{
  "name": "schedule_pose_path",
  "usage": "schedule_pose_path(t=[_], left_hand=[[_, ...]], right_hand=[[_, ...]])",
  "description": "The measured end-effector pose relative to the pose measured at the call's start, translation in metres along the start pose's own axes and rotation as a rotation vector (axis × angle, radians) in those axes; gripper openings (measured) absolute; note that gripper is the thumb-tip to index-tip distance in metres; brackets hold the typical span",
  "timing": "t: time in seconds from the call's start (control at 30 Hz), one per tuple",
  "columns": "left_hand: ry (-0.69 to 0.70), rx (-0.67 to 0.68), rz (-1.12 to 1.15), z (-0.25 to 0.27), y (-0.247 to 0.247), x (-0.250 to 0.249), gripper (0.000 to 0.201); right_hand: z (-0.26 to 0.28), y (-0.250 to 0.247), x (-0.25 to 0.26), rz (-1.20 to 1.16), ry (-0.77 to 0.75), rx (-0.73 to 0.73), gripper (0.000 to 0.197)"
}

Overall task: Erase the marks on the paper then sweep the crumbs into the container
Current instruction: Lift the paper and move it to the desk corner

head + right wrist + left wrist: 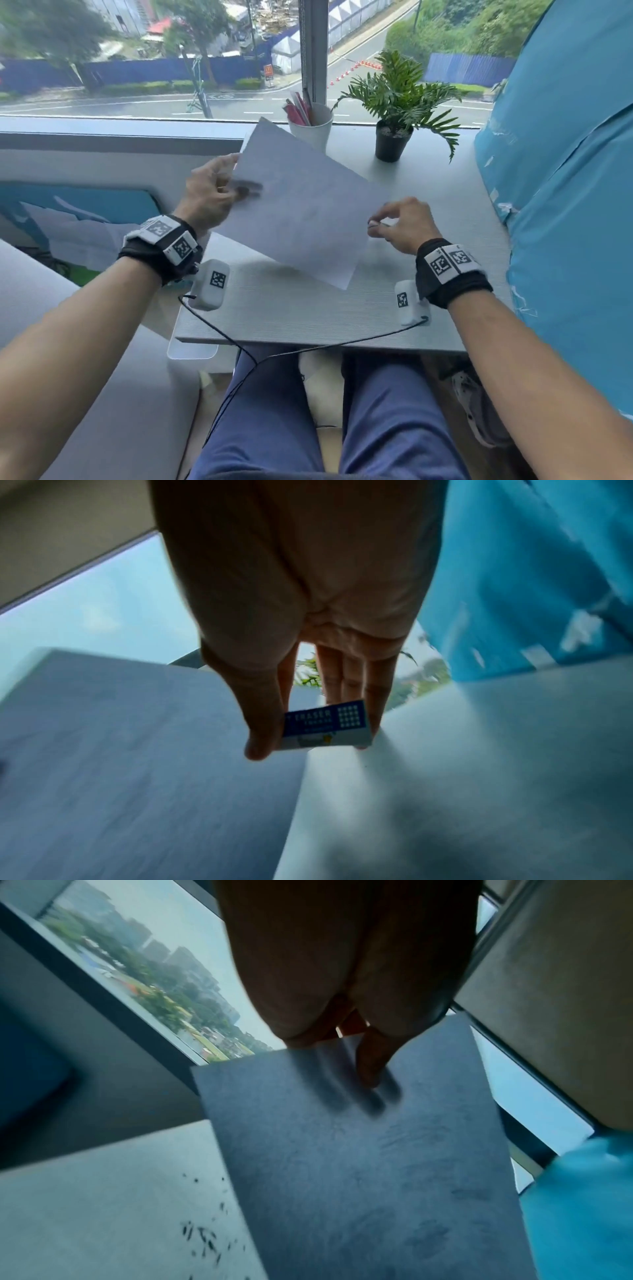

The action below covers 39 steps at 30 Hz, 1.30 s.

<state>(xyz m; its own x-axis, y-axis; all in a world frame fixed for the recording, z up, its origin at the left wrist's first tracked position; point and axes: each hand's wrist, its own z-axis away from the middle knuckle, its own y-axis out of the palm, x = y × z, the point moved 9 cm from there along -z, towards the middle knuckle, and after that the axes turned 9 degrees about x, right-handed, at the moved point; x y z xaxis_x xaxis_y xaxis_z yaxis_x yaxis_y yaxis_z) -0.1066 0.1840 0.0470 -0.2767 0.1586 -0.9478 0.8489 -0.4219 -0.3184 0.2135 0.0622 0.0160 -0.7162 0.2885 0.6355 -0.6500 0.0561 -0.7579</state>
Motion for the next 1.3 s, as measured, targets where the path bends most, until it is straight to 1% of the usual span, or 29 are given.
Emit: schedule_pose_path(t=[0.03,0.1,0.17,0.2,0.23,0.3,0.4,0.43,0.47,0.5,0.53,0.57,0.6,0.63,0.7,0.77,0.83,0.87,0.9,0.93,1.0,1.07,1.17,1.2,1.27,1.3], left_hand=[[0.040,-0.010,0.041,0.006,-0.010,-0.006,0.052],[0.104,-0.012,0.110,0.016,-0.023,-0.019,0.043],[0.144,-0.009,0.143,0.022,-0.027,-0.029,0.034],[0.156,-0.017,0.165,0.022,-0.028,-0.032,0.031],[0.172,-0.030,0.190,0.023,-0.029,-0.035,0.028],[0.206,-0.075,0.207,0.021,-0.030,-0.040,0.024],[0.218,-0.153,0.150,0.009,-0.025,-0.044,0.009],[0.189,-0.192,0.106,0.003,-0.023,-0.045,0.010],[0.127,-0.235,0.020,-0.004,-0.021,-0.042,0.020],[0.043,-0.256,-0.117,-0.009,-0.017,-0.041,0.040],[-0.041,-0.223,-0.270,-0.014,-0.006,-0.041,0.060],[-0.100,-0.132,-0.422,-0.016,0.013,-0.043,0.074],[-0.109,-0.011,-0.574,-0.014,0.040,-0.047,0.080],[-0.065,0.122,-0.720,-0.007,0.072,-0.053,0.078],[0.141,0.413,-0.928,0.023,0.144,-0.063,0.065],[0.327,0.741,-0.992,0.072,0.211,-0.056,0.057],[0.424,1.025,-1.019,0.120,0.256,-0.030,0.061],[0.441,1.120,-1.029,0.140,0.269,-0.017,0.065],[0.445,1.181,-1.038,0.155,0.275,-0.003,0.069],[0.442,1.215,-1.051,0.164,0.275,0.009,0.073],[0.431,1.217,-1.106,0.169,0.259,0.030,0.074],[0.427,1.168,-1.170,0.161,0.230,0.044,0.071],[0.334,1.084,-1.243,0.138,0.185,0.059,0.073],[0.277,1.033,-1.298,0.126,0.172,0.063,0.079],[0.124,0.866,-1.399,0.099,0.153,0.064,0.097],[0.071,0.788,-1.412,0.089,0.153,0.058,0.103]], right_hand=[[-0.002,-0.006,0.000,-0.126,0.015,-0.017,0.013],[-0.004,-0.005,0.008,-0.382,0.014,0.032,0.021],[-0.001,-0.003,0.033,-0.588,-0.075,0.116,0.026],[0.001,-0.009,0.043,-0.650,-0.108,0.097,0.028],[0.001,-0.018,0.049,-0.701,-0.127,0.039,0.029],[0.002,-0.043,0.054,-0.730,-0.140,-0.122,0.030],[0.007,-0.073,0.049,-0.682,-0.140,-0.245,0.025],[0.009,-0.085,0.042,-0.651,-0.117,-0.303,0.024],[0.015,-0.099,0.034,-0.605,-0.078,-0.382,0.023],[0.021,-0.113,0.023,-0.548,-0.027,-0.471,0.025],[0.029,-0.125,0.014,-0.492,0.017,-0.550,0.027],[0.038,-0.136,0.004,-0.441,0.055,-0.609,0.029],[0.049,-0.144,-0.004,-0.387,0.091,-0.654,0.029],[0.060,-0.150,-0.012,-0.345,0.121,-0.686,0.027],[0.080,-0.154,-0.028,-0.299,0.167,-0.724,0.022],[0.094,-0.151,-0.040,-0.223,0.203,-0.736,0.023],[0.103,-0.145,-0.051,-0.173,0.220,-0.735,0.024],[0.107,-0.142,-0.056,-0.166,0.220,-0.736,0.024],[0.110,-0.140,-0.057,-0.165,0.216,-0.740,0.024],[0.113,-0.139,-0.058,-0.165,0.212,-0.747,0.024],[0.118,-0.137,-0.057,-0.158,0.190,-0.753,0.024],[0.123,-0.139,-0.054,-0.151,0.179,-0.753,0.023],[0.129,-0.140,-0.053,-0.146,0.161,-0.762,0.025],[0.130,-0.139,-0.054,-0.148,0.155,-0.762,0.025],[0.131,-0.137,-0.054,-0.139,0.155,-0.758,0.024],[0.131,-0.136,-0.056,-0.132,0.162,-0.757,0.023]])
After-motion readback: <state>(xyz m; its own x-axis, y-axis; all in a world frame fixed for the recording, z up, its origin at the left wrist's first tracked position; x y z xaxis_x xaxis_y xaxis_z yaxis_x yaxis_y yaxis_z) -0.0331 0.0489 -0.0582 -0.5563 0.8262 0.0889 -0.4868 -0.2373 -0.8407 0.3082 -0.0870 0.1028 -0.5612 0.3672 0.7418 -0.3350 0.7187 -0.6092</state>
